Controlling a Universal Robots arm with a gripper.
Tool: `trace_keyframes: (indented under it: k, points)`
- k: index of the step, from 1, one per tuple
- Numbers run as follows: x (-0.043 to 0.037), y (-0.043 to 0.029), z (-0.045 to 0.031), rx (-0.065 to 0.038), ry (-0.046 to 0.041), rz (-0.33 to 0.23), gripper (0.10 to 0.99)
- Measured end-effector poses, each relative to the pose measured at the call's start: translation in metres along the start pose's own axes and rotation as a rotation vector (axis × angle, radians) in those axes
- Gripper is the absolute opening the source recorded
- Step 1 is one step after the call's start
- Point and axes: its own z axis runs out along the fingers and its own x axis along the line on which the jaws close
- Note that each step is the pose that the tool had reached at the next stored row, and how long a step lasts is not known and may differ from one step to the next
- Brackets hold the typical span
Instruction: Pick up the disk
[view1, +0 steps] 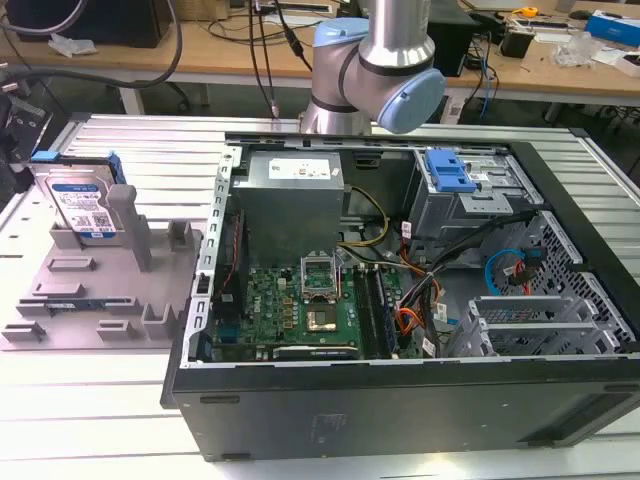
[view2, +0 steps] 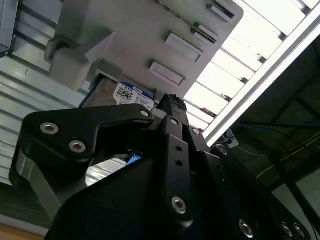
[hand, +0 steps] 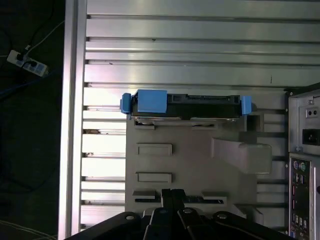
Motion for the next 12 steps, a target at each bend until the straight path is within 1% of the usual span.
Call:
trace_keyframes:
  k: [4, 5, 6, 7, 9, 11, 12]
  points:
    - [0.0000, 0.0000, 0.0004, 0.000, 0.0035, -0.094, 0.106]
    - [0.0000, 0.0000, 0.0005, 0.000, 0.0048, -0.127, 0.106]
    - [0.0000, 0.0000, 0.0007, 0.000, 0.0064, -0.170, 0.106]
    - [0.0000, 0.0000, 0.0009, 0.000, 0.0076, -0.202, 0.106]
    - [0.0000, -0.0001, 0.0014, 0.000, 0.0116, -0.305, 0.106]
    - [0.0000, -0.0001, 0.0017, 0.000, 0.0133, -0.350, 0.106]
    - [0.0000, -0.0001, 0.0019, 0.000, 0.0152, -0.399, 0.106]
